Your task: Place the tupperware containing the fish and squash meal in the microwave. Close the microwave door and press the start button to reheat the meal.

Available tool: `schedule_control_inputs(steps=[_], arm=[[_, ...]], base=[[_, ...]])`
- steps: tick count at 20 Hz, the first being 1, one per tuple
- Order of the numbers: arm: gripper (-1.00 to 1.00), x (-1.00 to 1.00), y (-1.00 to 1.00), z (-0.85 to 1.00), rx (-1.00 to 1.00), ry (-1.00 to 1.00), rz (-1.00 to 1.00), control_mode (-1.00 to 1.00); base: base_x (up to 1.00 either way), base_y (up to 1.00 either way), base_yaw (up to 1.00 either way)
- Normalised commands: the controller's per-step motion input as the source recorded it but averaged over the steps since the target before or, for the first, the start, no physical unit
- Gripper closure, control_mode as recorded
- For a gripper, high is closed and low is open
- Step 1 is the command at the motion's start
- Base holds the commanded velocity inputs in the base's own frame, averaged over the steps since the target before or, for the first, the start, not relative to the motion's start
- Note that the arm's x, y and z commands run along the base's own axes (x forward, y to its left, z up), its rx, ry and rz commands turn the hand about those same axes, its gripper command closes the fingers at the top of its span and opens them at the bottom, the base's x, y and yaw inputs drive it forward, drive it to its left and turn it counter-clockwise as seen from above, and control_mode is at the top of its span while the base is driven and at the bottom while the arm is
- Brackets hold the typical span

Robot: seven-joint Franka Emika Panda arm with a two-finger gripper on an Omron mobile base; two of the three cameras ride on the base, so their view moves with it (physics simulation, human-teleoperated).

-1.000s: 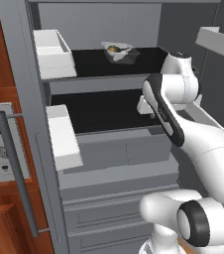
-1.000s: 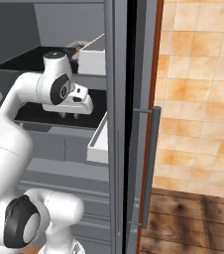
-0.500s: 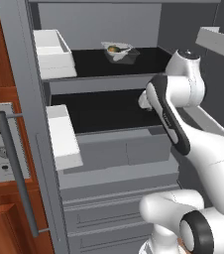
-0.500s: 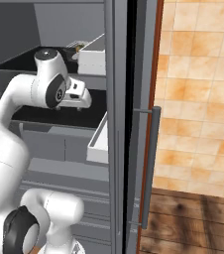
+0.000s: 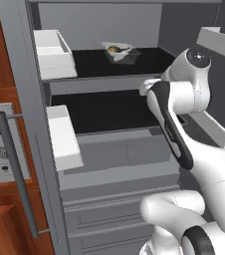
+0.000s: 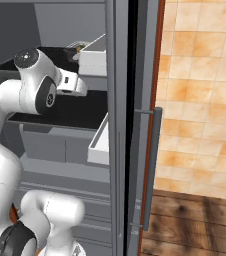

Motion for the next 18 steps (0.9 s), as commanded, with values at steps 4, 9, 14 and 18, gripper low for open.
schedule_control_inputs(steps=[4,9,14,18], arm=[[-1.0,0.0,0.01,0.69,0.0,-0.2,0.02,-1.0],[-1.0,0.0,0.0,0.42,0.0,-0.15,0.12,-1.0],[-1.0,0.0,0.02,0.3,-0.03,-0.07,0.06,-1.0],[-1.0,0.0,0.04,0.21,0.05,-0.12,-0.04,-1.0]], base=[[0.0,0.0,0.0],[0.0,0.0,0.0],[0.0,0.0,0.0],[0.0,0.0,0.0]])
